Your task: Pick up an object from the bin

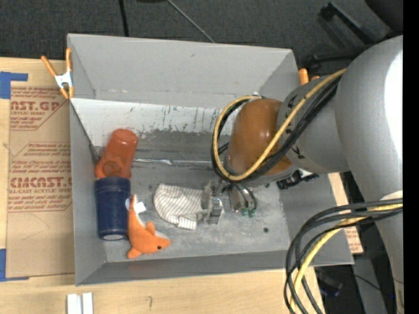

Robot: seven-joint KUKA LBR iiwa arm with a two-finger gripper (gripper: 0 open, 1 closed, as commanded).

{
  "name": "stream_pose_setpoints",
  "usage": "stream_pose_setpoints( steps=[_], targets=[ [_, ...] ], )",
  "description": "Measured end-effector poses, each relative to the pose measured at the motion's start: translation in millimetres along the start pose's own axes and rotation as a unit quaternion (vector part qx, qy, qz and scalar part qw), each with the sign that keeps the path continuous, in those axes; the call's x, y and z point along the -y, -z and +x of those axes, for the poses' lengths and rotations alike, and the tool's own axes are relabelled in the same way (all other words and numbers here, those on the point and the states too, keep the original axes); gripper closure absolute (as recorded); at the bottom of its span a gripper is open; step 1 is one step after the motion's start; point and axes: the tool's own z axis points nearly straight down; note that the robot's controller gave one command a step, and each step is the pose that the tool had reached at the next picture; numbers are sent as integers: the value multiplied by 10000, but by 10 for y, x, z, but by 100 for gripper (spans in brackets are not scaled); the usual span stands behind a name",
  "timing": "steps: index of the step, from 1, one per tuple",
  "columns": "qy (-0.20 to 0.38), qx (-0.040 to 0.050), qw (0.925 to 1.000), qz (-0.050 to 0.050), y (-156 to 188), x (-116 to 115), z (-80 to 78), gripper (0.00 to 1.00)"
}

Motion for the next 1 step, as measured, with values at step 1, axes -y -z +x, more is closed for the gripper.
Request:
stream_pose_setpoints(
  steps=[1],
  targets=[
    [96,16,10000,3,1413,183,70,100]
  ],
)
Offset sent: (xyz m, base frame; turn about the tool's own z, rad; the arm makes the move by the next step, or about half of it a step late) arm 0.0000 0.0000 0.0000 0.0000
